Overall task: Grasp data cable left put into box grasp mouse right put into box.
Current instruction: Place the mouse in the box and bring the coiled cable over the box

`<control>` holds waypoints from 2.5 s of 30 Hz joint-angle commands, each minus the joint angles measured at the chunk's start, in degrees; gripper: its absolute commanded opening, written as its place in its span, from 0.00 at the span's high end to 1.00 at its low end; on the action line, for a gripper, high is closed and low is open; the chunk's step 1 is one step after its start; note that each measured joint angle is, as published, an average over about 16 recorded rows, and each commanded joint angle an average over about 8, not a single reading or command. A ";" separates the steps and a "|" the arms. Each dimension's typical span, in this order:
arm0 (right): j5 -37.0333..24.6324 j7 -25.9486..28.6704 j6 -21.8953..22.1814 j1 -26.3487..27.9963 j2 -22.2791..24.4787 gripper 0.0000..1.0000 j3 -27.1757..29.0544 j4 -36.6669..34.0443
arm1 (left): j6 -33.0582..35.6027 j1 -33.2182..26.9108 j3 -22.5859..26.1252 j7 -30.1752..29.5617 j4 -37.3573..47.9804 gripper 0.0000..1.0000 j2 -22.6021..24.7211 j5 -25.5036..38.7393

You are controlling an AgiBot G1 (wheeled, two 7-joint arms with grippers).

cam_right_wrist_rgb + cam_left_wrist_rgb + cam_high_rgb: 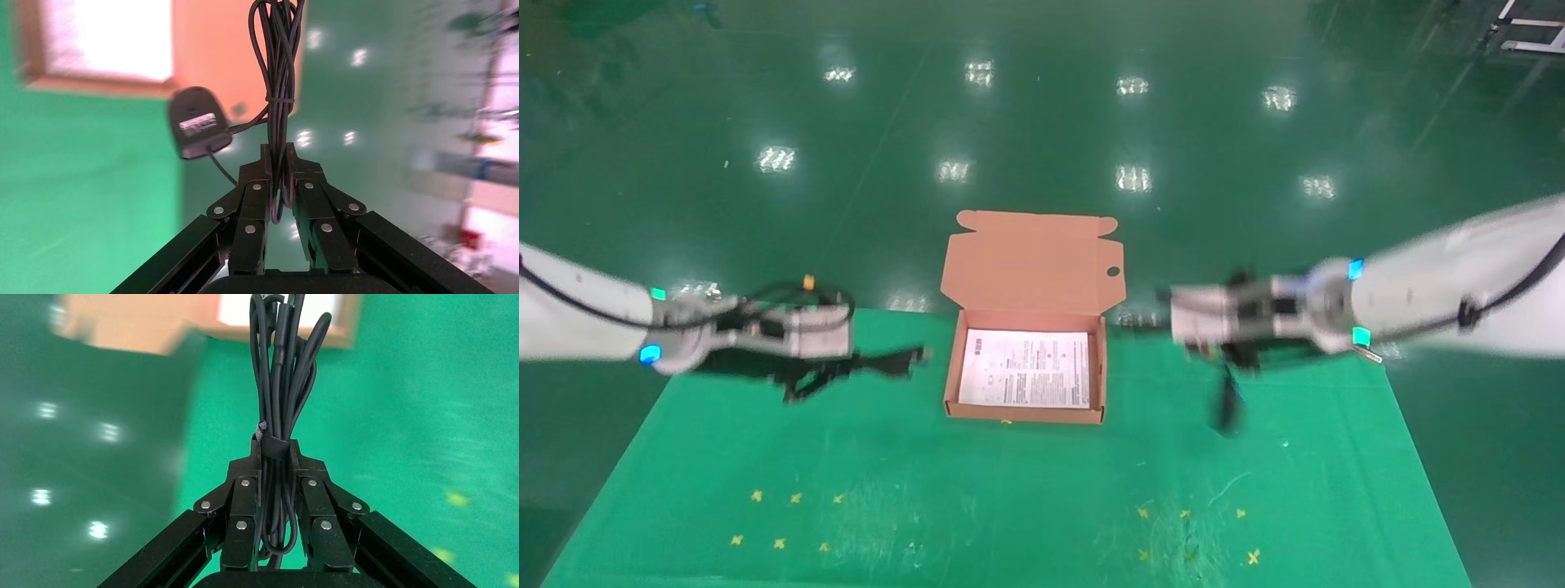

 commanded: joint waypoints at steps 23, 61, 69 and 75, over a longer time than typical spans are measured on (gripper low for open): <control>11.94 -22.64 12.64 10.13 -17.57 1.00 4.72 -21.18 | -14.98 -2.43 0.35 -7.64 -11.70 1.00 2.95 9.00; 22.27 -20.04 16.47 -0.84 -18.12 1.00 -6.87 -19.26 | -15.38 0.28 2.87 -16.68 -11.89 1.00 -1.19 19.63; 26.32 -18.23 18.99 -2.80 -18.24 1.00 -9.42 -18.41 | -15.26 0.43 2.92 -17.24 -12.44 1.00 -1.33 19.98; 28.47 -16.05 20.63 -4.26 -18.24 1.00 -11.36 -21.11 | -15.21 0.49 2.94 -17.50 -12.69 1.00 -1.39 20.14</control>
